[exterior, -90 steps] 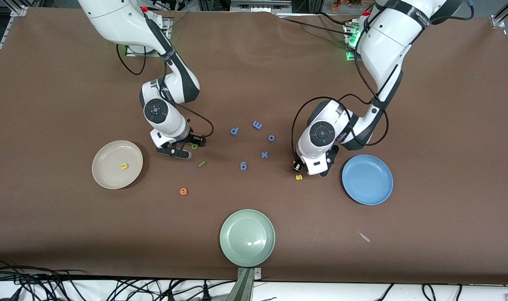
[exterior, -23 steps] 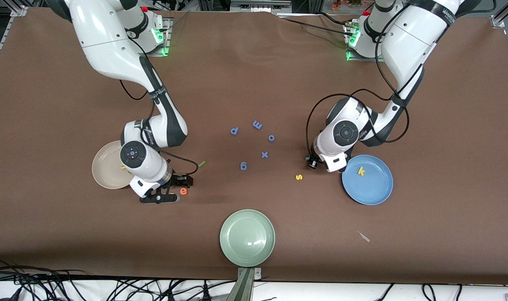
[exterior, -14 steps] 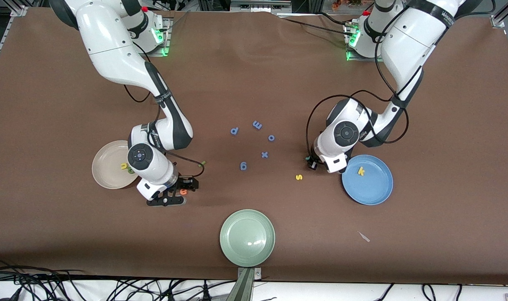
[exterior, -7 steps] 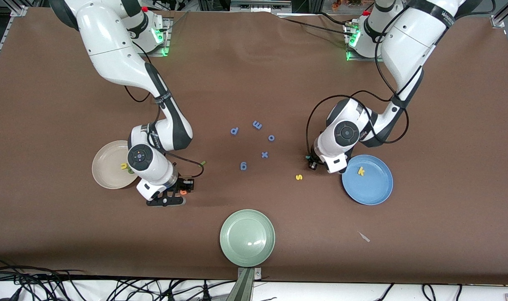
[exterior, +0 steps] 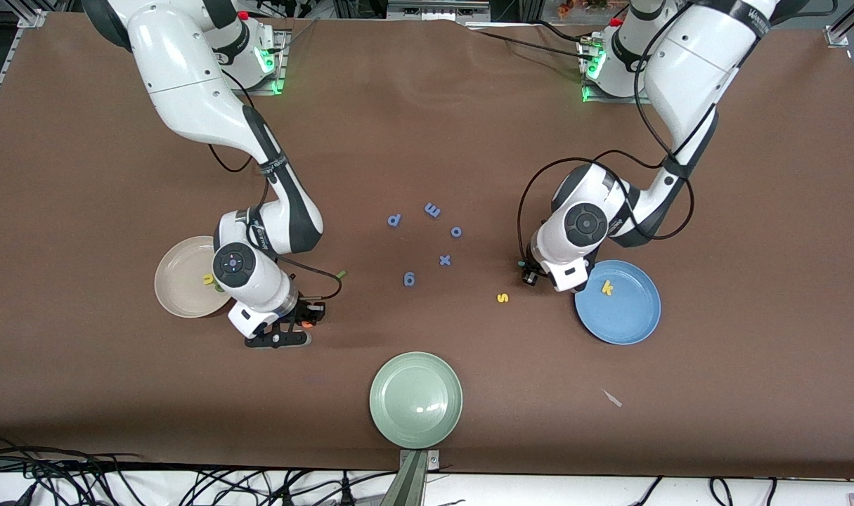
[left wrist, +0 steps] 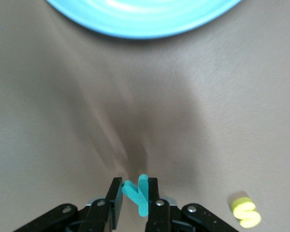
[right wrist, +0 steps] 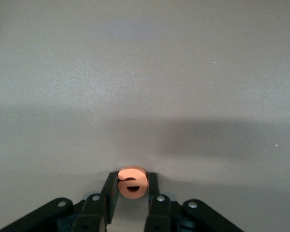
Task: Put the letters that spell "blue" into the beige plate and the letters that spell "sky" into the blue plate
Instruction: 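Carry the teal y to the blue plate while the right gripper carries orange a, then release both letters onto their plates and reach toward yellow s and green l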
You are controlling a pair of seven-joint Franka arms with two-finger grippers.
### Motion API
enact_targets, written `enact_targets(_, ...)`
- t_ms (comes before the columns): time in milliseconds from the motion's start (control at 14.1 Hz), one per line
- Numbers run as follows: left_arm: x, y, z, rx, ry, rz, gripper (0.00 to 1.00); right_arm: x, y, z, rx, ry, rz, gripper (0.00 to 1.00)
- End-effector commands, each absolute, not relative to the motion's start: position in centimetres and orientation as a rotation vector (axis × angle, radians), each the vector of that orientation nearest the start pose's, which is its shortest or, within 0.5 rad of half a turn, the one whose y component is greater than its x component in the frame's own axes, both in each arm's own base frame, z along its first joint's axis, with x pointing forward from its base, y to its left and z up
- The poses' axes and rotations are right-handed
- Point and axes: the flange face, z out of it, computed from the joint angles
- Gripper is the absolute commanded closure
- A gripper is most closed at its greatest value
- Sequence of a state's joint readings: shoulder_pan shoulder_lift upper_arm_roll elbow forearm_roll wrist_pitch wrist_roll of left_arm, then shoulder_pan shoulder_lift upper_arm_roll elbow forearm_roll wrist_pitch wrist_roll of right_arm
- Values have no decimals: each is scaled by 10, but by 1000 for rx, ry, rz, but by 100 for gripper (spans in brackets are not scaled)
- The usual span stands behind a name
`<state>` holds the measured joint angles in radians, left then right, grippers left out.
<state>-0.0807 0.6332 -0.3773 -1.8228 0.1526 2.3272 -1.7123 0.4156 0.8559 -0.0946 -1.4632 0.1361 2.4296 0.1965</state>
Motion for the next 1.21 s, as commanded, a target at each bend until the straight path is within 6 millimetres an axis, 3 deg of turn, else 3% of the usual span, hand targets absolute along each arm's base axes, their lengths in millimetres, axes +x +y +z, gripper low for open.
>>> enact_targets(0, 594, -239, 238, -2580, -1683, 138, 95, 696, 240, 193, -3074, -107, -171, 70)
enact_targets(142, 608, -211, 243, -2609, -1605, 119, 95, 695, 231, 205, -3086, -155, -105, 70)
enact_targets(427, 629, -152, 242, -2724, -1439, 120, 94, 691, 188, 234, -3135, -245, 39, 70)
enact_targets(569, 641, -144, 241, -2744, -1436, 115, 92, 685, 161, 239, -3146, -280, 99, 70)
enact_targets(640, 645, -144, 241, -2749, -1442, 111, 82, 678, 148, 238, -3149, -300, 125, 69)
enact_targets(711, 650, -143, 242, -2758, -1439, 105, 46, 673, 133, 238, -3153, -312, 143, 69)
enact_targets(782, 654, -144, 249, -2782, -1419, 90, 2, 670, 118, 239, -3160, -323, 156, 68)
enact_targets(996, 656, -150, 255, -2796, -1408, 87, 0, 657, 78, 235, -3171, -348, 235, 68)
enact_targets(1138, 651, -173, 259, -2826, -1366, 88, 0, 652, 62, 233, -3173, -335, 307, 66)
